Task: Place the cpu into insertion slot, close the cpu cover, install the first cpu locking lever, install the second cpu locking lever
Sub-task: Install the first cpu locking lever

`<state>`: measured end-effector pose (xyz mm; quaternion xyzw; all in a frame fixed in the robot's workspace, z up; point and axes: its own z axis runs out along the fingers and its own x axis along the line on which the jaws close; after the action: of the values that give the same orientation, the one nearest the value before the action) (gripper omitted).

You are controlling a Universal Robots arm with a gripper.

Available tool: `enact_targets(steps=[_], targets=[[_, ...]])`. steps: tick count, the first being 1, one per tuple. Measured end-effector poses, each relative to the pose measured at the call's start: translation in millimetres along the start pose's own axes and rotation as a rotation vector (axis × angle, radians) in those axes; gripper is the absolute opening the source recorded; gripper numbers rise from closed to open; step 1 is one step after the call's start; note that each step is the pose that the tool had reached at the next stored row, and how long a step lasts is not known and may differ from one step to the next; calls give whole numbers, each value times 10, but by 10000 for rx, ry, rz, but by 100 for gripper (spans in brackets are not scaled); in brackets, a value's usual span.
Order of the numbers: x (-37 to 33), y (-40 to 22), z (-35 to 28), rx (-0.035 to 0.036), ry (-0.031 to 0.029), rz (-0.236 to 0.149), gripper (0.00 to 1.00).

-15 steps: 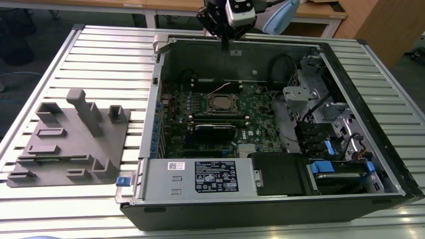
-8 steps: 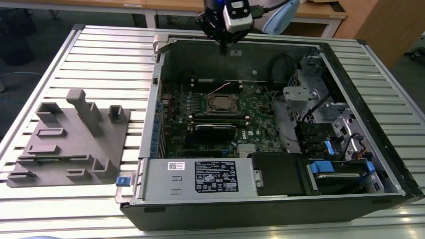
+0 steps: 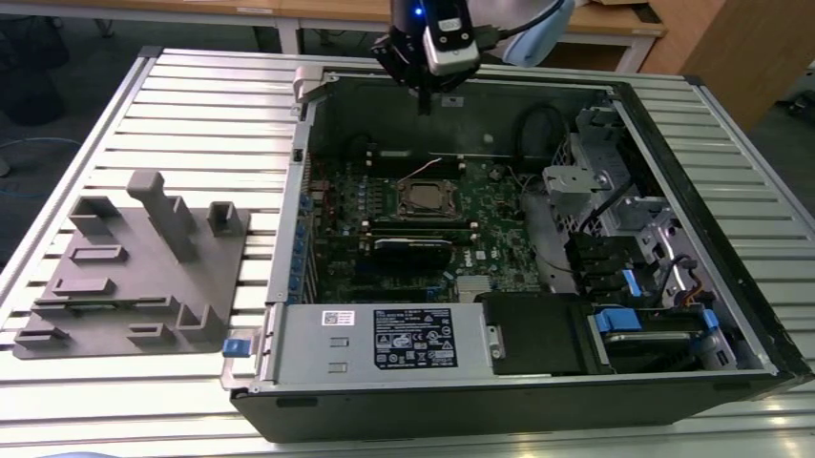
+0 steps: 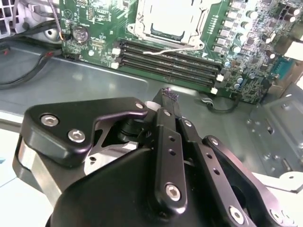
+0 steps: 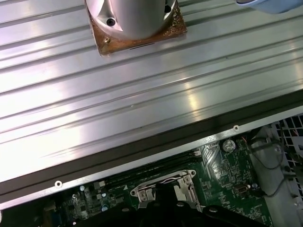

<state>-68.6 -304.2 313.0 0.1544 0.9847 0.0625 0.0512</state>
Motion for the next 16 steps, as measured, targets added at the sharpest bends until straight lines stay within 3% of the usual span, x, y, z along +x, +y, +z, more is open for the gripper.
enact_targets(steps=[7,12,16], targets=[[6,-32,116,2,9,0,11],[9,-33,120,-6,11,-6,11],[11,-49,166,-24,-31,-25,11]])
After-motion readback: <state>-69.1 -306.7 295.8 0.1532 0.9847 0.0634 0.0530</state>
